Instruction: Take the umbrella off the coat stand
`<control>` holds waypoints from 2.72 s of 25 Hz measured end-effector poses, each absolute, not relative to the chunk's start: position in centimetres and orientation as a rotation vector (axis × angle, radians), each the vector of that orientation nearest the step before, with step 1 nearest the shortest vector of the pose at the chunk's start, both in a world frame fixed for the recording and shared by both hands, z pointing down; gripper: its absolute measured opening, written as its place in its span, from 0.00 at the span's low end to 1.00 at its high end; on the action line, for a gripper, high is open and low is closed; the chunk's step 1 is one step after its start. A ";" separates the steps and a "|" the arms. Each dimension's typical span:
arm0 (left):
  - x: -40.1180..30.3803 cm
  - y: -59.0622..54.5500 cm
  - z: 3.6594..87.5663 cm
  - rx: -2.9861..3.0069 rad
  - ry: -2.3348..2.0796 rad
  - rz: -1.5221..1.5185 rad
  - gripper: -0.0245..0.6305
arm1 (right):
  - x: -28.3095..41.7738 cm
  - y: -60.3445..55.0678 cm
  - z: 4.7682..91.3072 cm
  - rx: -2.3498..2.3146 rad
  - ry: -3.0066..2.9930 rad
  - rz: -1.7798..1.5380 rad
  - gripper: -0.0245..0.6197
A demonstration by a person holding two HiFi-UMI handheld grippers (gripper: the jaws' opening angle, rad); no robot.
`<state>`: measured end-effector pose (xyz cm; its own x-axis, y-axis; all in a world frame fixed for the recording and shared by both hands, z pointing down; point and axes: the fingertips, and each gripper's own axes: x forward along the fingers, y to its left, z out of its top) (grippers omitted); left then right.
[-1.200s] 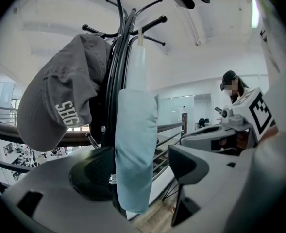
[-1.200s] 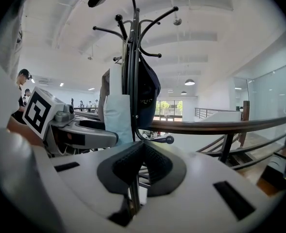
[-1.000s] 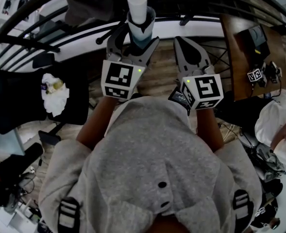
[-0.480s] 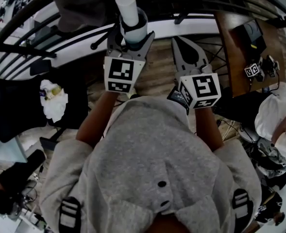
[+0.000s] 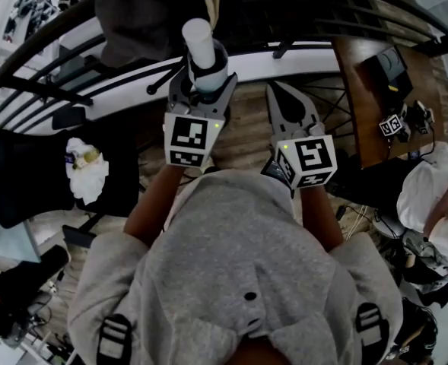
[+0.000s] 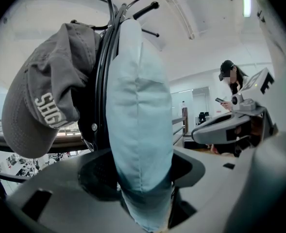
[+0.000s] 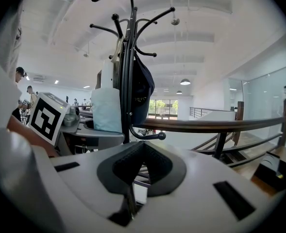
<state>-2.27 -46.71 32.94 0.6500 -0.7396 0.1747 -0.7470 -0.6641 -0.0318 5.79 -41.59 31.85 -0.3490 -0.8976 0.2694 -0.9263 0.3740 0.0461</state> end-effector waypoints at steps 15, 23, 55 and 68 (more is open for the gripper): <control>-2.1 -40.5 24.0 3.023 -1.318 0.095 0.46 | 5.2 -38.4 31.3 1.582 -2.416 0.161 0.05; -0.4 -36.5 20.2 3.093 -1.227 0.000 0.46 | 6.3 -35.9 31.0 1.605 -2.417 0.155 0.05; -2.9 -20.3 27.7 2.789 -1.480 0.294 0.46 | 14.6 -20.9 32.4 1.641 -2.488 0.238 0.05; -6.3 -18.0 28.7 2.713 -1.534 0.254 0.46 | 12.3 -18.9 33.4 1.604 -2.483 0.253 0.05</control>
